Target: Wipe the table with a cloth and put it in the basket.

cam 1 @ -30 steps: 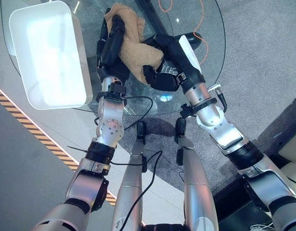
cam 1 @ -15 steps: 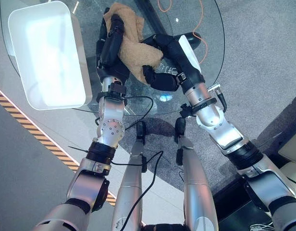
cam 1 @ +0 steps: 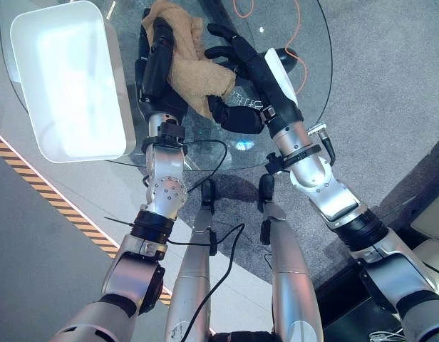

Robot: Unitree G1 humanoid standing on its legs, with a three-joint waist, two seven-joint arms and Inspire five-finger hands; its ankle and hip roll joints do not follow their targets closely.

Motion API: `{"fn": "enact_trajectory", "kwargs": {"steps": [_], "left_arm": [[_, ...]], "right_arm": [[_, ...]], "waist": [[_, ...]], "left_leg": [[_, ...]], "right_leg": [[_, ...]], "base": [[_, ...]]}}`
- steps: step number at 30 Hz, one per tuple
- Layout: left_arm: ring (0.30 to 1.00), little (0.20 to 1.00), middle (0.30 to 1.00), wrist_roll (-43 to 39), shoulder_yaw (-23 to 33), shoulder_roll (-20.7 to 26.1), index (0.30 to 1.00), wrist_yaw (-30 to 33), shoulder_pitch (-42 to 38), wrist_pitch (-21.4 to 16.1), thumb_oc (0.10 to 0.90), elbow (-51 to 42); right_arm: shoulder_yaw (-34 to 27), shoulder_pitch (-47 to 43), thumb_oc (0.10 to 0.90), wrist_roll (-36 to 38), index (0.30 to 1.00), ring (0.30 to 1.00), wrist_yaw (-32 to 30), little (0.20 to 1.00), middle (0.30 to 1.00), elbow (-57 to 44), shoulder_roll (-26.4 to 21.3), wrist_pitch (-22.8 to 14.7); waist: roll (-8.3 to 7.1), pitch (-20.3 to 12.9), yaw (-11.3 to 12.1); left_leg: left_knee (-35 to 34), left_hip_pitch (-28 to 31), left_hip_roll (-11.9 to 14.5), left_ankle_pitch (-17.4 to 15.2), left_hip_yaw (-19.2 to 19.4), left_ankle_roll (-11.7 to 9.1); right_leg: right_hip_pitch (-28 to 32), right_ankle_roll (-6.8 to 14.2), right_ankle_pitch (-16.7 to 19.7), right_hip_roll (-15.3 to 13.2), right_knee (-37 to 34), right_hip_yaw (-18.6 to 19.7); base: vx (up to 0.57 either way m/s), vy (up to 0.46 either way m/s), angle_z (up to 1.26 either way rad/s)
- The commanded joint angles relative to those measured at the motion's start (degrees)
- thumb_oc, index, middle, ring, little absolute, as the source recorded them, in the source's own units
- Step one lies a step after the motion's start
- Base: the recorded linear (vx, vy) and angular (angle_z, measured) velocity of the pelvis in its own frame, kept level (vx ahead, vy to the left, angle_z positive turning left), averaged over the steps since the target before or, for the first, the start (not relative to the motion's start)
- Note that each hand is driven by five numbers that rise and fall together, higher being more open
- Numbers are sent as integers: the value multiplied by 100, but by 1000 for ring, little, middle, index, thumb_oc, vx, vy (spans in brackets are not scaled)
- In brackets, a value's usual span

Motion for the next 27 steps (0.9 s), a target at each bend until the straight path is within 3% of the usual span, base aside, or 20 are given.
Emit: {"fn": "enact_trajectory", "kwargs": {"steps": [1,15,27], "left_arm": [[300,200,300,549,47,48,300,-187,-626,-579,100,-659],[300,200,300,1177,299,98,300,422,-606,-1366,100,-641],[300,200,300,1383,480,199,300,593,-597,-1619,100,-699]], "right_arm": [[-518,-729,800,-103,900,900,-218,900,900,-1175,442,-802],[-638,-649,800,-169,900,900,-347,900,900,-1165,470,-832],[-773,-555,800,-237,900,900,-506,900,900,-1163,447,-885]], "waist": [[-93,-165,148],[-96,-165,152],[-83,-165,151]], "left_leg": [[202,70,-309,-356,436,174],[244,83,-315,-389,425,170],[231,103,-293,-392,439,155]], "right_leg": [[371,146,-261,328,-368,-192],[382,139,-280,317,-350,-181],[388,134,-296,304,-334,-181]], "base": [[0,0,0],[0,0,0],[0,0,0]]}}
